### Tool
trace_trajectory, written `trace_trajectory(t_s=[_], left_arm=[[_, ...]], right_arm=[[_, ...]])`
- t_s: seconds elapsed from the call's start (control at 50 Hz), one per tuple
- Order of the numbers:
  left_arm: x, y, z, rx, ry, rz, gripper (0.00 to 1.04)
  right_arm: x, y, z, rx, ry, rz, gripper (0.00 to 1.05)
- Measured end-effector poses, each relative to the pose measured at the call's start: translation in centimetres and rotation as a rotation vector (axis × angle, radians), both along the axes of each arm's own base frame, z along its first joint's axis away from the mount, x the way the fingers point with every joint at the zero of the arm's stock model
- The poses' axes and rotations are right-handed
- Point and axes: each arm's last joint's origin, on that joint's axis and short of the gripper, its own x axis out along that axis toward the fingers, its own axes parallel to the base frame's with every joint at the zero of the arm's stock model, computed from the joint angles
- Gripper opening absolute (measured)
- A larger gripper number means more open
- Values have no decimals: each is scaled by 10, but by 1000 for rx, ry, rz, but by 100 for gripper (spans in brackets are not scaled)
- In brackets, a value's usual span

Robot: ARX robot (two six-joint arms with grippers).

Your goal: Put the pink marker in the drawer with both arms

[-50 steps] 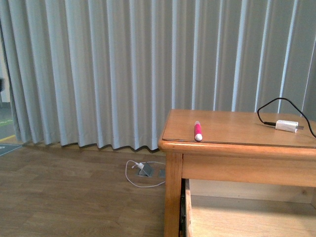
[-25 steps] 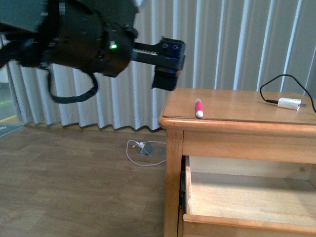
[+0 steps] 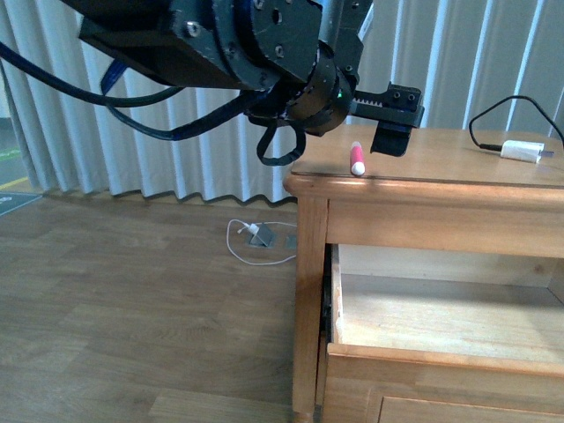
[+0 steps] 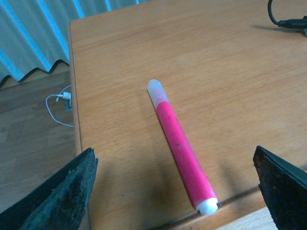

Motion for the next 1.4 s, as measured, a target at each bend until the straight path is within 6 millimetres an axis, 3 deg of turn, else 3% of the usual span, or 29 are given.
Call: trace_trajectory(t_s=[0.36, 0.7, 1.26, 1.4], left_arm=[[26, -23, -25, 18, 75, 16, 99], [33, -30, -24, 16, 114, 27, 98], [27, -27, -27, 37, 120, 7, 17], [17, -19, -28, 27, 80, -121, 15]], right_arm=[[0, 0, 0, 0, 0, 0, 96], [0, 0, 0, 0, 0, 0, 96], [0, 0, 0, 0, 0, 0, 96], [0, 0, 0, 0, 0, 0, 96]])
